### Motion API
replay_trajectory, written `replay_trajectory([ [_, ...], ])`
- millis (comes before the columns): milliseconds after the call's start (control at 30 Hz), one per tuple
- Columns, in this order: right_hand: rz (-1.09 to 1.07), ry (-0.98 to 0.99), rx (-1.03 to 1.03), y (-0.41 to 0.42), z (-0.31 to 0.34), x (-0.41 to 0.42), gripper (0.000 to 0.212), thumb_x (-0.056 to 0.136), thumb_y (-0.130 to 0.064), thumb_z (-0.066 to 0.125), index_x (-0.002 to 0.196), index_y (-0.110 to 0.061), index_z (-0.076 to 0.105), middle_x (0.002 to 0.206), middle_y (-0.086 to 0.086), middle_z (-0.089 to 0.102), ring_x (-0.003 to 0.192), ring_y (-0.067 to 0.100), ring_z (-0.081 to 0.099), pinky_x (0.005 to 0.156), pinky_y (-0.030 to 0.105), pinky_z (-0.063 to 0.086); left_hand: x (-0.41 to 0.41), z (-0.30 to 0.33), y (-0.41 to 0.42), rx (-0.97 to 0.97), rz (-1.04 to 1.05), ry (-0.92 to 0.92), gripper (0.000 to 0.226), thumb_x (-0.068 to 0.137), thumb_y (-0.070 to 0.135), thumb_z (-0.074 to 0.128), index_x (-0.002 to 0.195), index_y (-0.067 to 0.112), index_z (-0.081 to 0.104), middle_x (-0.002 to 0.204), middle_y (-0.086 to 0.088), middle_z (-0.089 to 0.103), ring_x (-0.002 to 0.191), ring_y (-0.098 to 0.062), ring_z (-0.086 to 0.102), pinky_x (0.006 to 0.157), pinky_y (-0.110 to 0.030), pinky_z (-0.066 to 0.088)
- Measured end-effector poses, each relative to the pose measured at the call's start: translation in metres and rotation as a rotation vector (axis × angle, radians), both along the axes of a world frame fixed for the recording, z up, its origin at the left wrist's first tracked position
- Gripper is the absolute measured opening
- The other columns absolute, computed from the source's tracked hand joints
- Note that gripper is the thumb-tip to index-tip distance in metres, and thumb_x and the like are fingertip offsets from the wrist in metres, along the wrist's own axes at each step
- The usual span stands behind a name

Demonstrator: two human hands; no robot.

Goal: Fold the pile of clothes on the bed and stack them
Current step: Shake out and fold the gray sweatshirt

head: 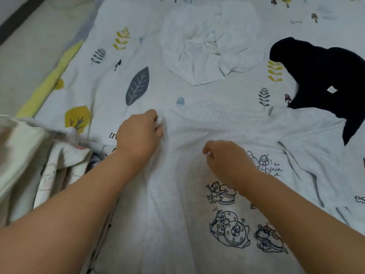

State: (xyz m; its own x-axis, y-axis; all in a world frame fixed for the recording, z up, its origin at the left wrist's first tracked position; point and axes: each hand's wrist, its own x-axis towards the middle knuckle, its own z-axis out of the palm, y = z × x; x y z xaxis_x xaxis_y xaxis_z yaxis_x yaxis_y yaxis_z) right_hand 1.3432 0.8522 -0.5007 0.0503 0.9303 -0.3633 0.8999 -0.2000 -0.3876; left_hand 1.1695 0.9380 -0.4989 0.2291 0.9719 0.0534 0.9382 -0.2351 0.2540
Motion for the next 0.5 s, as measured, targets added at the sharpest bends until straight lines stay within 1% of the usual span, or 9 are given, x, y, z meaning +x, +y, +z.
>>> replay_trajectory([
  [67,-0.119,0.082,0.026,0.004,0.003,0.006,0.025,0.094,-0.013,0.043,0.110,-0.017,0.062,0.109,0.002,0.063,0.091,0.019,0.059,0.082,0.032,0.049,0.014,0.010,-0.011,-0.038,0.091,-0.172,0.012,0.088,0.019,0.053,0.092,0.008,0.057,0.077,-0.009,0.057,0.079,-0.033,0.053,0.062,-0.031,0.026],
  [100,-0.209,0.173,0.040,0.006,0.004,0.009,0.023,0.093,-0.013,0.045,0.105,-0.016,0.064,0.104,0.002,0.064,0.082,0.016,0.059,0.075,0.031,0.050,0.022,0.015,-0.018,-0.110,0.119,-0.313,0.013,0.089,0.020,0.053,0.097,0.011,0.057,0.078,-0.006,0.056,0.076,-0.028,0.053,0.060,-0.027,0.026],
  [167,-0.451,0.459,0.035,0.011,0.008,0.016,0.018,0.092,-0.011,0.048,0.091,-0.015,0.065,0.092,0.004,0.065,0.069,0.014,0.057,0.064,0.027,0.048,0.040,0.024,-0.036,-0.453,0.039,-0.660,0.015,0.093,0.024,0.051,0.107,0.020,0.056,0.079,0.000,0.058,0.060,-0.016,0.057,0.053,-0.013,0.034],
  [200,-0.573,0.590,0.031,0.012,0.009,0.020,0.018,0.093,-0.010,0.048,0.086,-0.013,0.064,0.085,0.006,0.065,0.068,0.016,0.057,0.062,0.026,0.047,0.047,0.027,-0.047,-0.651,-0.020,-0.823,0.013,0.095,0.026,0.048,0.106,0.025,0.055,0.082,0.001,0.061,0.054,-0.014,0.060,0.050,-0.013,0.041],
  [233,-0.666,0.657,0.034,0.013,0.009,0.024,0.019,0.093,-0.011,0.047,0.083,-0.012,0.063,0.081,0.007,0.064,0.068,0.018,0.057,0.063,0.028,0.046,0.050,0.025,-0.055,-0.749,-0.070,-0.882,0.012,0.096,0.027,0.046,0.100,0.029,0.057,0.084,0.002,0.064,0.051,-0.015,0.063,0.046,-0.016,0.045],
  [267,-0.720,0.664,0.038,0.013,0.007,0.028,0.019,0.094,-0.012,0.047,0.084,-0.008,0.063,0.079,0.008,0.063,0.068,0.019,0.056,0.065,0.032,0.045,0.048,0.022,-0.061,-0.735,-0.097,-0.856,0.015,0.096,0.027,0.044,0.093,0.031,0.059,0.084,0.004,0.067,0.054,-0.015,0.065,0.046,-0.018,0.047],
  [333,-0.722,0.573,0.035,0.012,0.000,0.033,0.021,0.094,-0.017,0.047,0.092,-0.002,0.061,0.081,0.008,0.061,0.074,0.021,0.054,0.071,0.036,0.045,0.039,0.008,-0.066,-0.541,-0.014,-0.700,0.019,0.094,0.020,0.046,0.088,0.027,0.062,0.083,0.007,0.067,0.063,-0.015,0.065,0.055,-0.021,0.049],
  [400,-0.611,0.458,0.007,0.008,-0.007,0.032,0.022,0.093,-0.026,0.051,0.100,-0.007,0.060,0.088,0.003,0.058,0.085,0.021,0.054,0.079,0.036,0.044,0.027,-0.008,-0.068,-0.358,0.097,-0.467,0.016,0.092,0.014,0.050,0.099,0.020,0.062,0.093,0.006,0.063,0.074,-0.013,0.058,0.066,-0.024,0.045],
  [500,-0.324,0.236,-0.120,0.001,-0.016,0.022,0.040,0.084,-0.034,0.064,0.118,-0.018,0.050,0.111,0.003,0.048,0.102,0.022,0.050,0.085,0.032,0.042,0.015,-0.029,-0.077,-0.357,0.025,-0.205,0.029,0.085,0.028,0.061,0.112,0.018,0.055,0.109,0.000,0.052,0.097,-0.017,0.049,0.079,-0.027,0.040],
])
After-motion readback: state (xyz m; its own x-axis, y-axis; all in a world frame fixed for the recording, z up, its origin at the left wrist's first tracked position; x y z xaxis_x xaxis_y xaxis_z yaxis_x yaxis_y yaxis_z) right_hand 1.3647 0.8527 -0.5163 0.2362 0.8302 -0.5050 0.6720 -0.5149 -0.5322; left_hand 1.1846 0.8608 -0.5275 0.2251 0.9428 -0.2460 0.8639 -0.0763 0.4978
